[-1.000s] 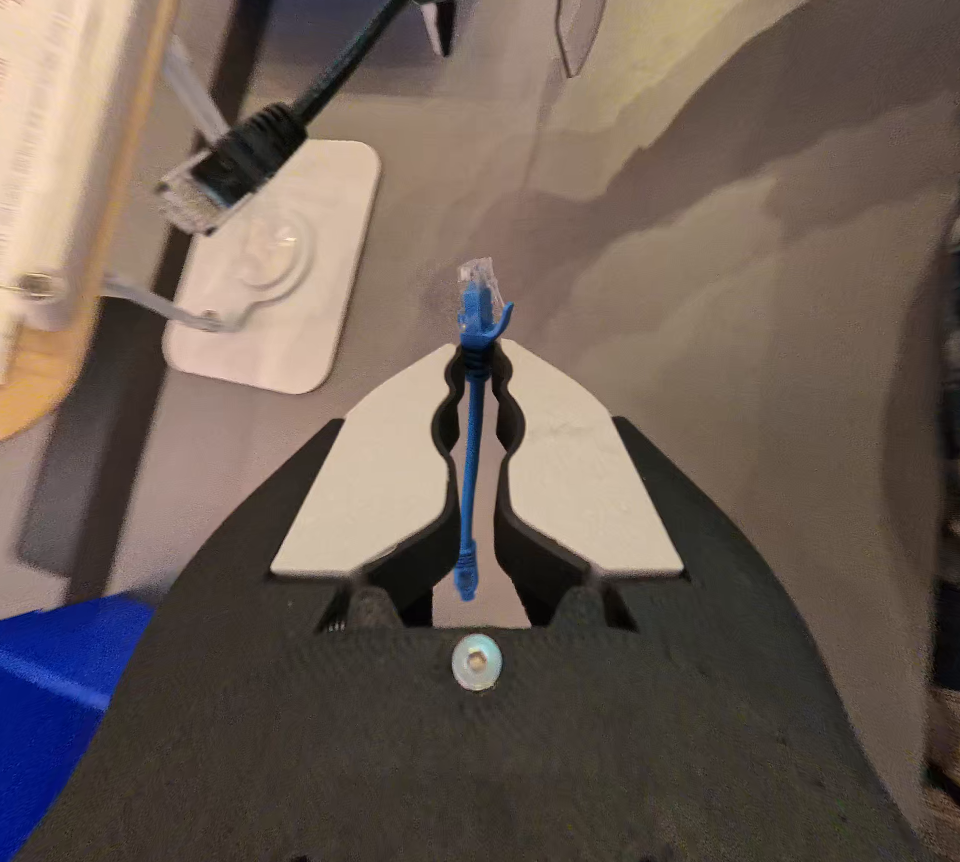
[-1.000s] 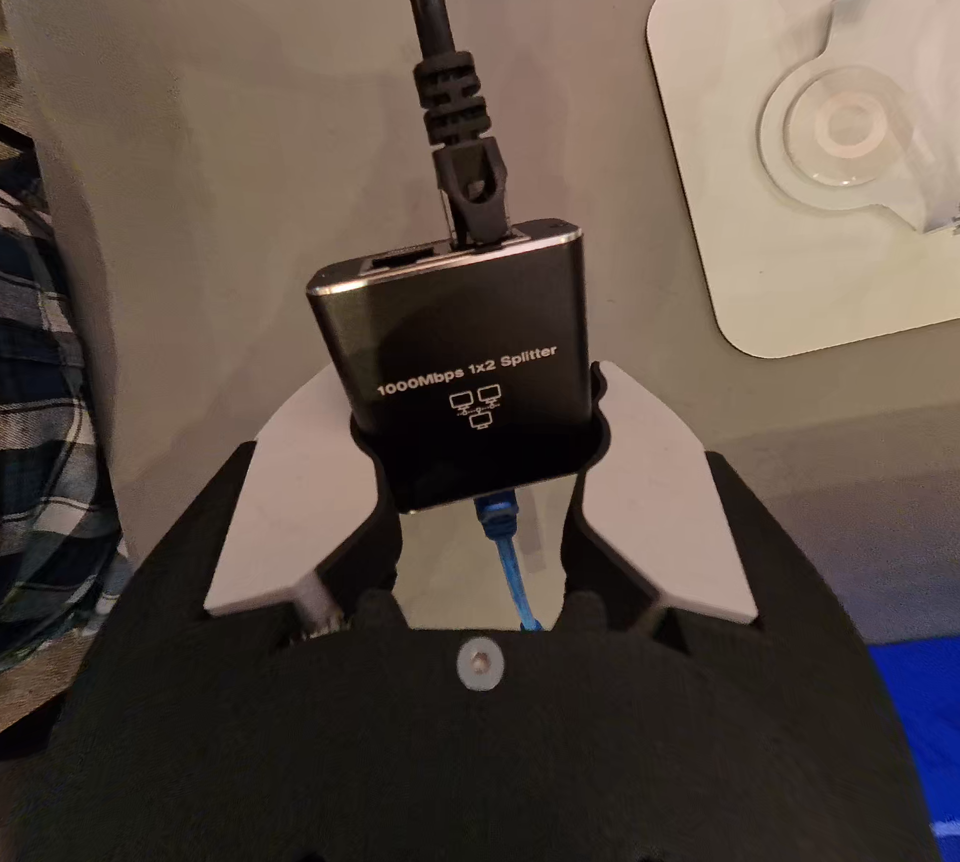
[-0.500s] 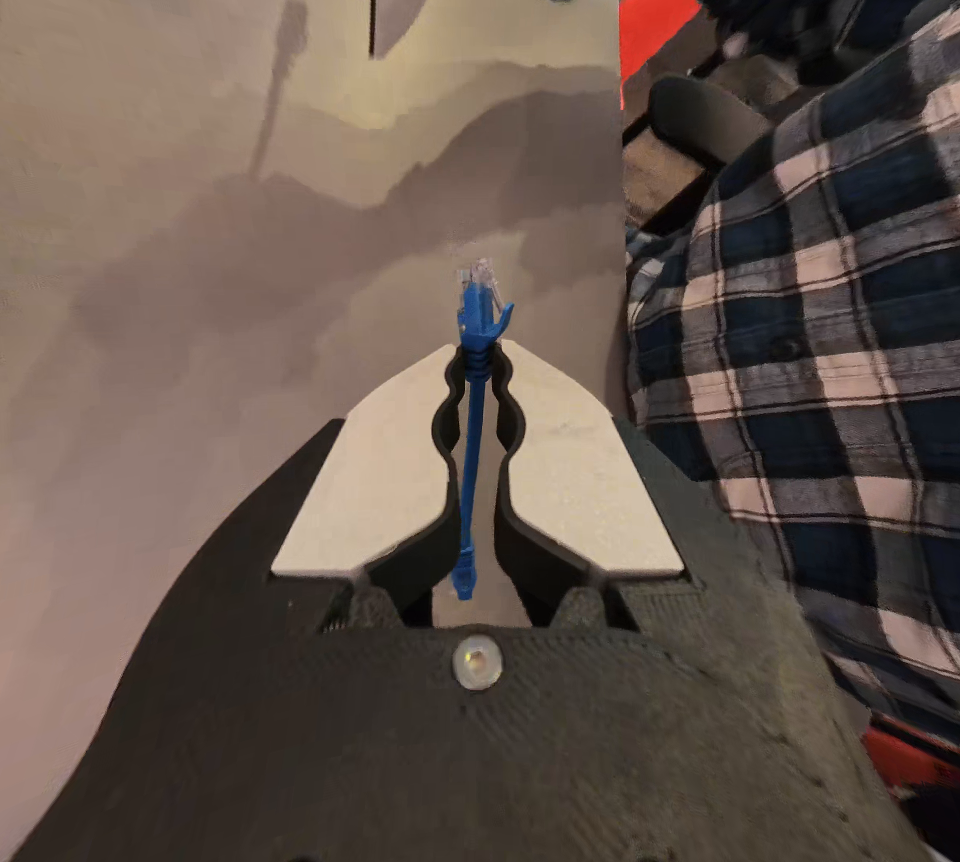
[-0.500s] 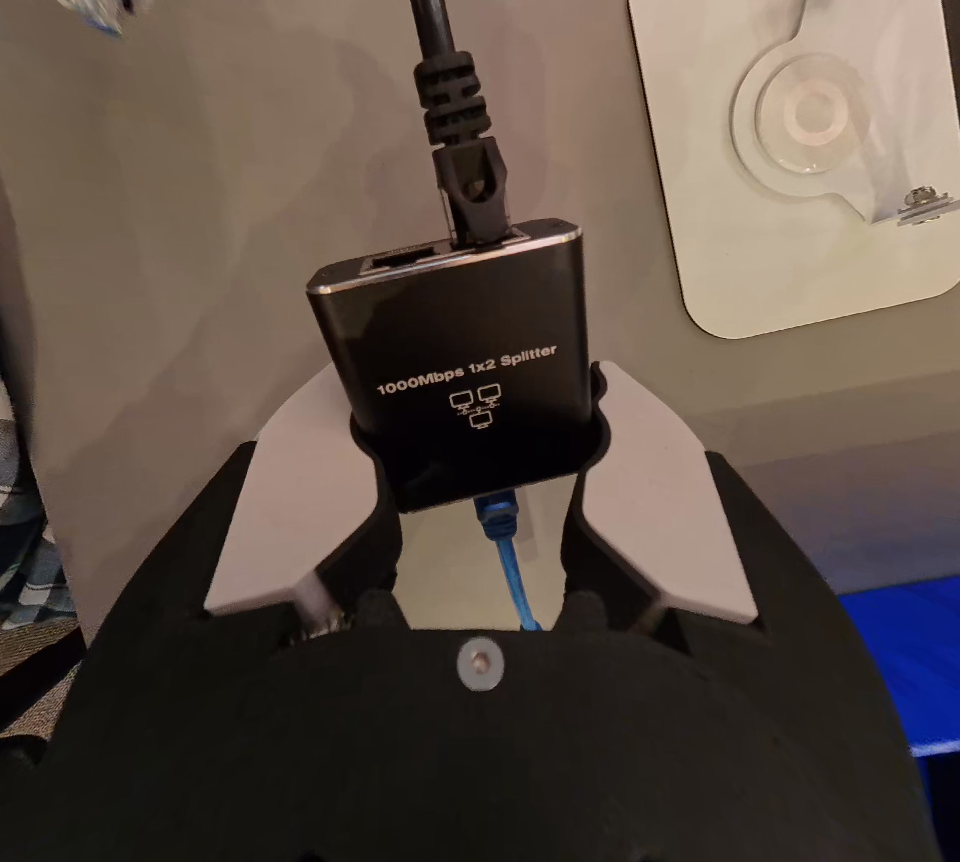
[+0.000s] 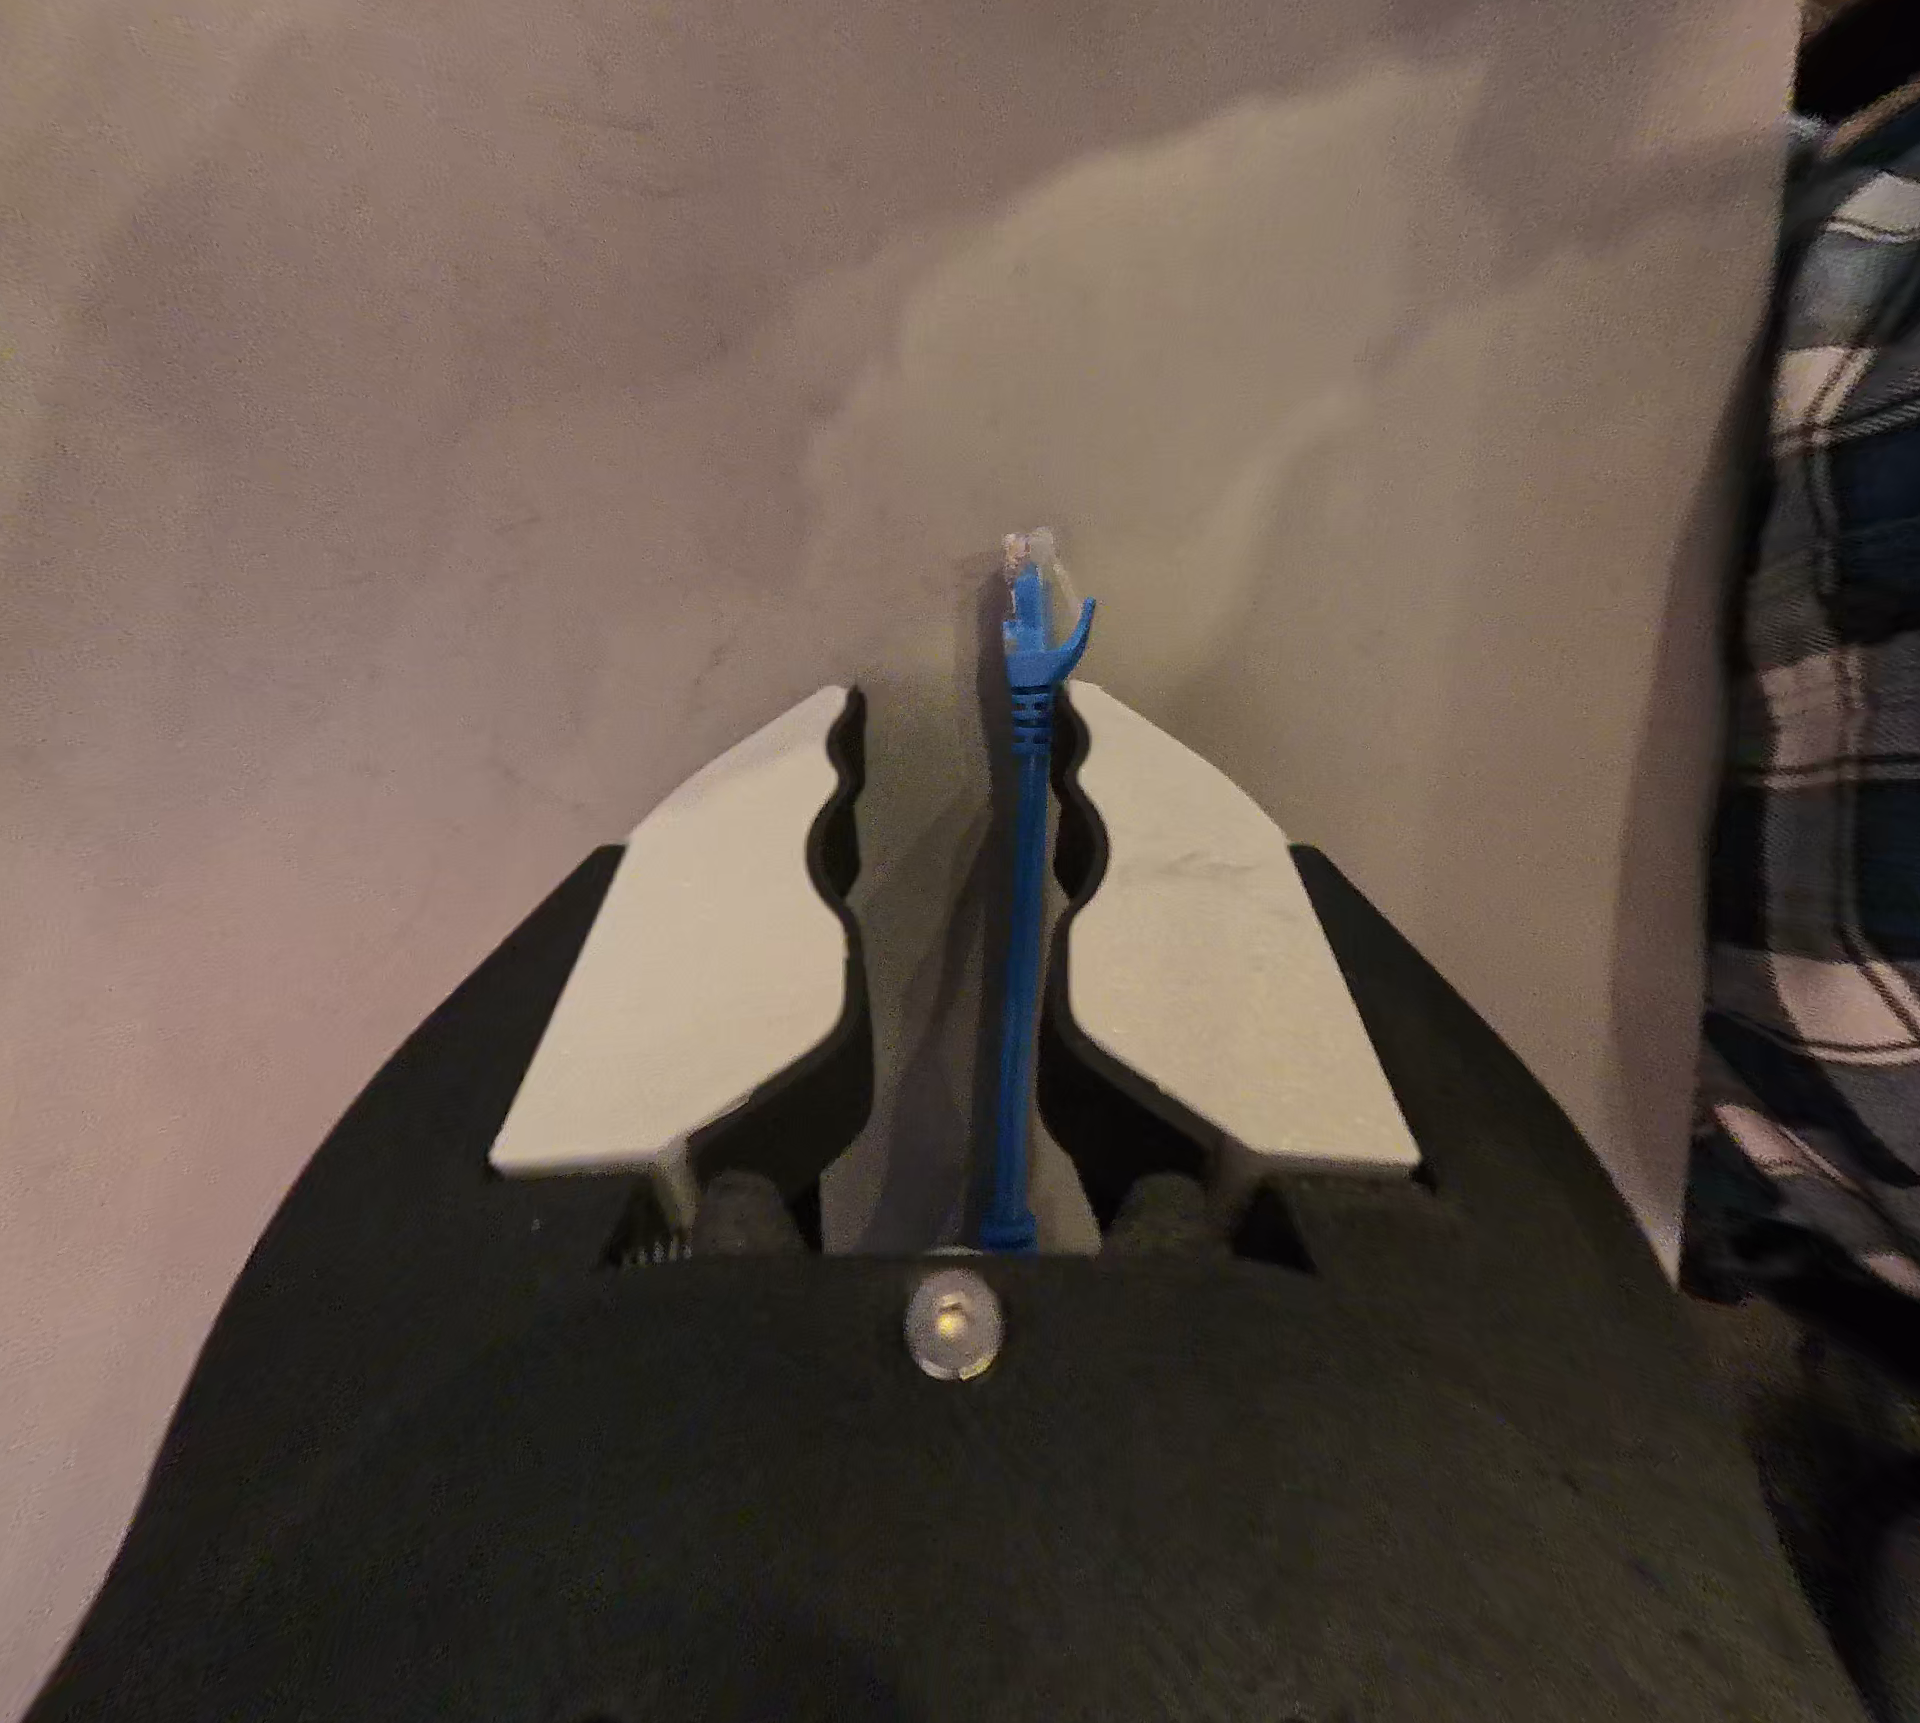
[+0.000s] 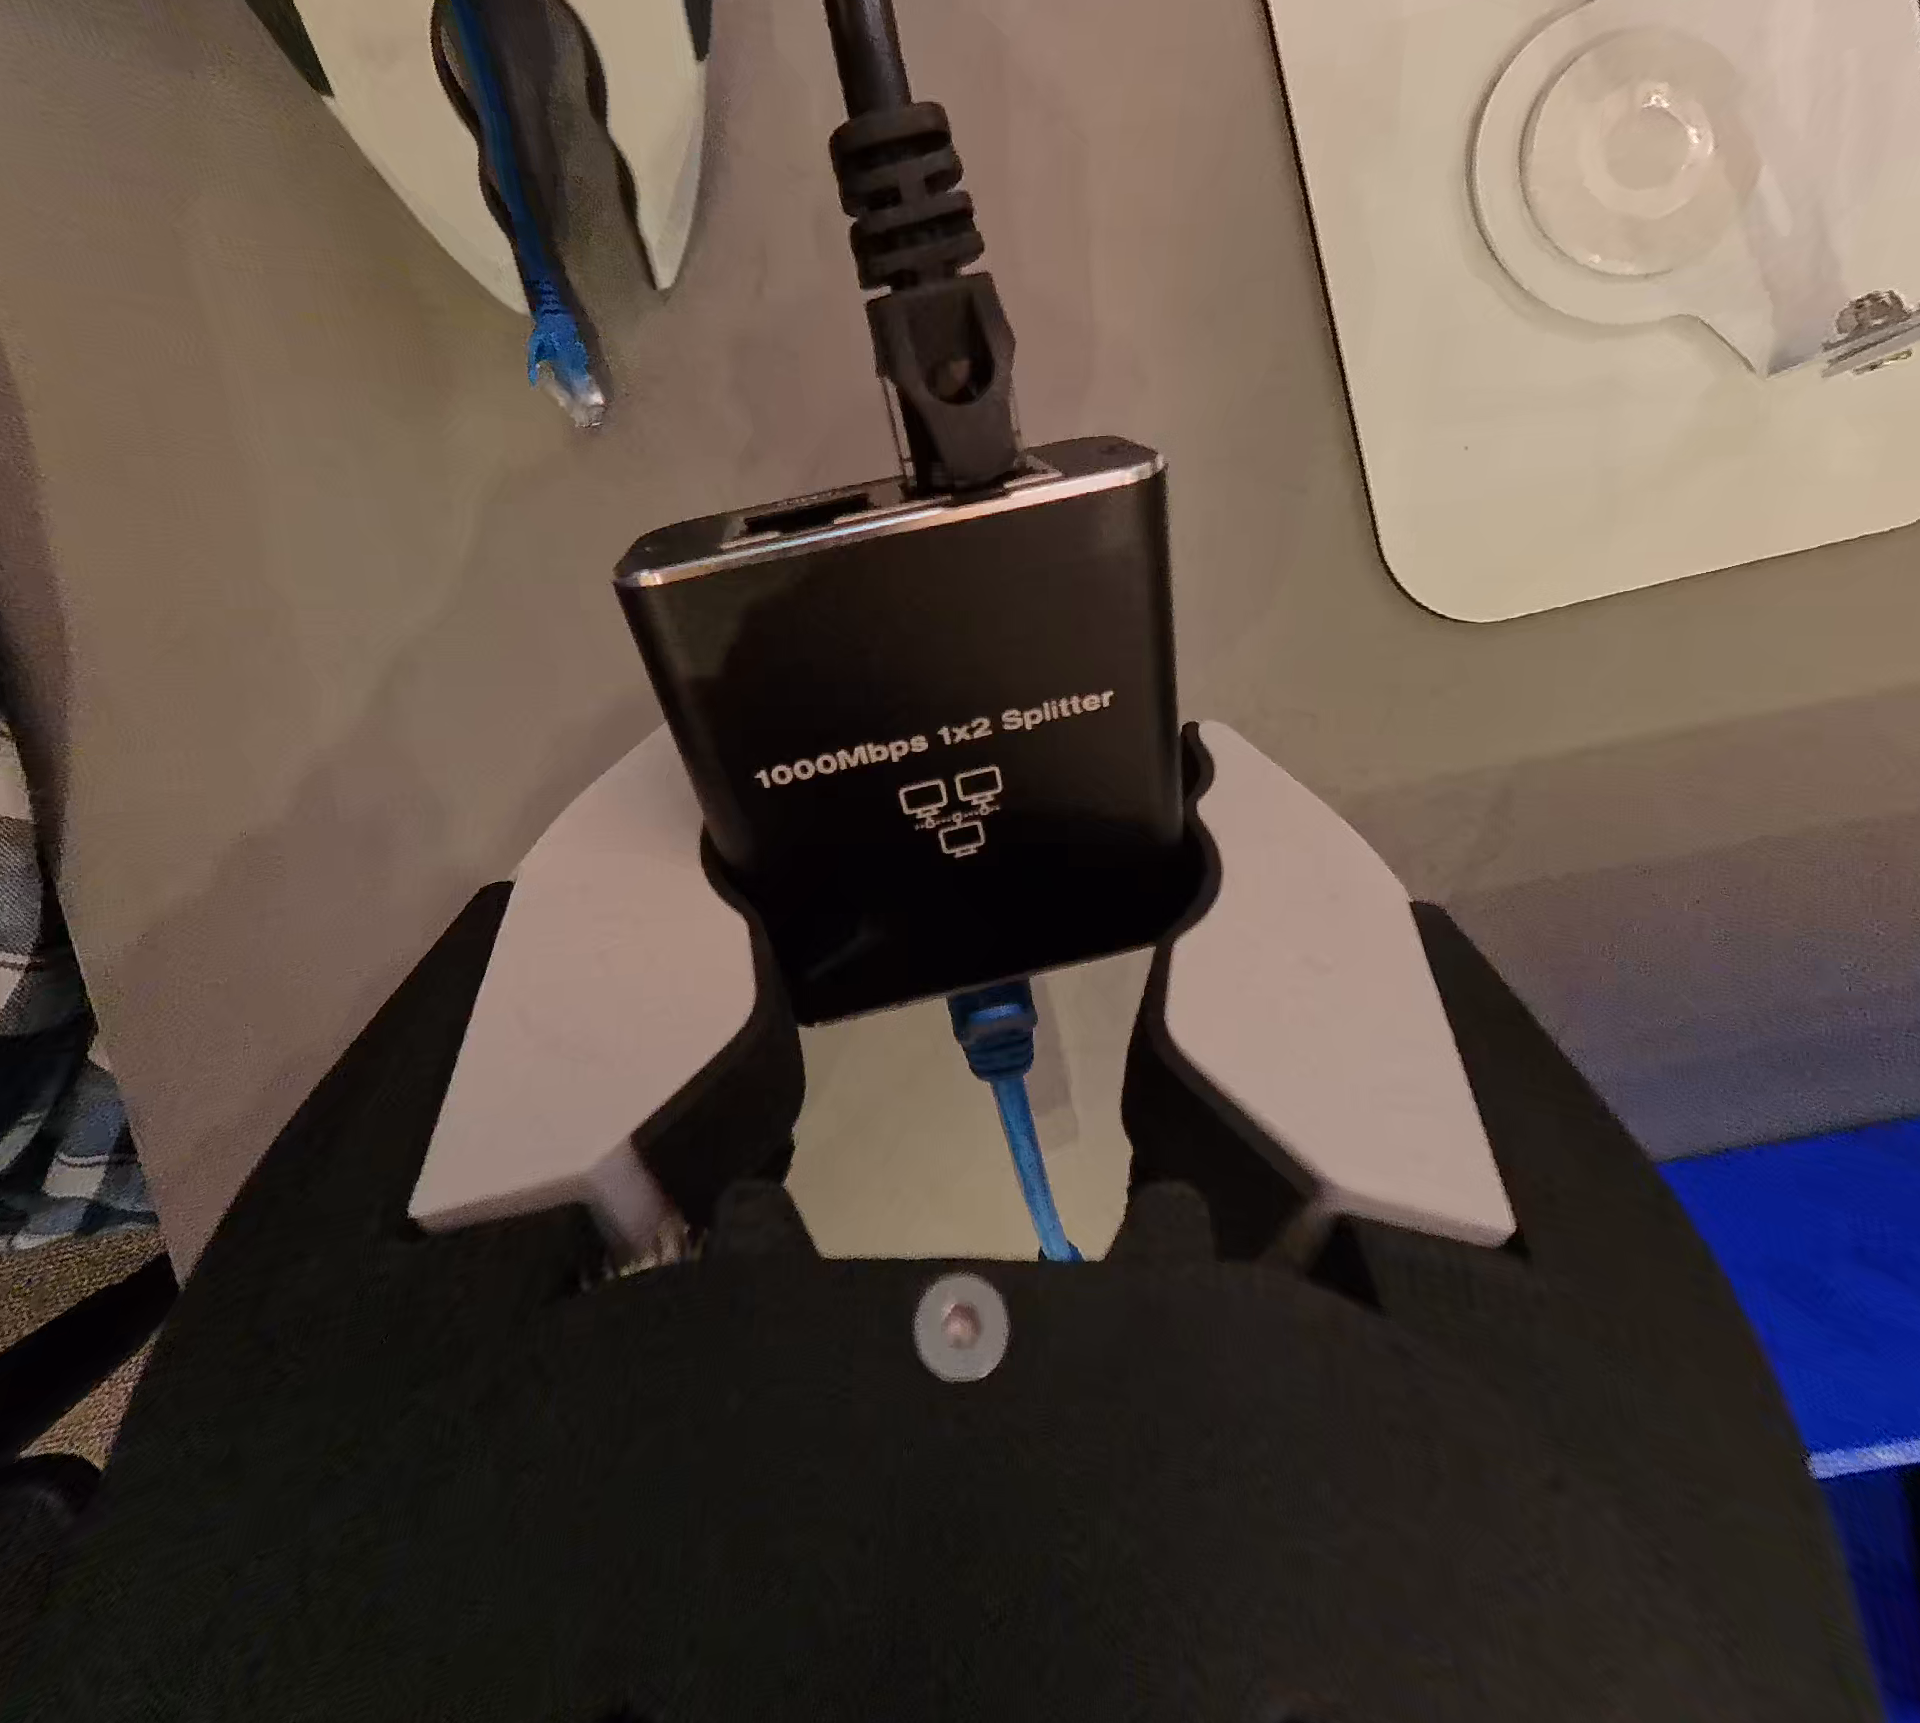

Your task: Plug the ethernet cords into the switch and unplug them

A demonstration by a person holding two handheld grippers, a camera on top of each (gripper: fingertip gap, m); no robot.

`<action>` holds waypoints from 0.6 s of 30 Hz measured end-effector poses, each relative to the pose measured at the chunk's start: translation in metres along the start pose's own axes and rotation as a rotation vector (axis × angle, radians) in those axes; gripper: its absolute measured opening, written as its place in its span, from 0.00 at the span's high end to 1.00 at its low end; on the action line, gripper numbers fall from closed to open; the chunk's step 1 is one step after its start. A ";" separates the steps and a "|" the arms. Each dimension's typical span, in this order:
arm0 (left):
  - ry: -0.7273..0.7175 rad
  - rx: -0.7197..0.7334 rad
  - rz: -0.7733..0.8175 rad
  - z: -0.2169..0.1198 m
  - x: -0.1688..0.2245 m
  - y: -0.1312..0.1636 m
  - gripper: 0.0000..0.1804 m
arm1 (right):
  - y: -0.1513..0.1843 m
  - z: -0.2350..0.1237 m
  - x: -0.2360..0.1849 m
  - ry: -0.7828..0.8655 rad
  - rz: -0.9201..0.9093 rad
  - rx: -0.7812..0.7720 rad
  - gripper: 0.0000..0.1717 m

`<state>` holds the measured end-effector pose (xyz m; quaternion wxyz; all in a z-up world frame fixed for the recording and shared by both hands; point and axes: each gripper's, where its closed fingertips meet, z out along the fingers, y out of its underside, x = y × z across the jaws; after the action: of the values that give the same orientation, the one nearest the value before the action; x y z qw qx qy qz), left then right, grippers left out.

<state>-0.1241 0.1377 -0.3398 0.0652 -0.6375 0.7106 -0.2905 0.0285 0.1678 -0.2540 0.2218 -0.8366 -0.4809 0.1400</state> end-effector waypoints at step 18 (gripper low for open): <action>-0.503 -0.028 0.556 0.006 0.017 -0.007 0.98 | 0.000 -0.004 -0.004 0.003 0.004 0.025 0.54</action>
<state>-0.1183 0.1193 -0.3358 0.3056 -0.4724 0.8222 -0.0863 0.0280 0.1631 -0.2509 0.2326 -0.8349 -0.4773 0.1450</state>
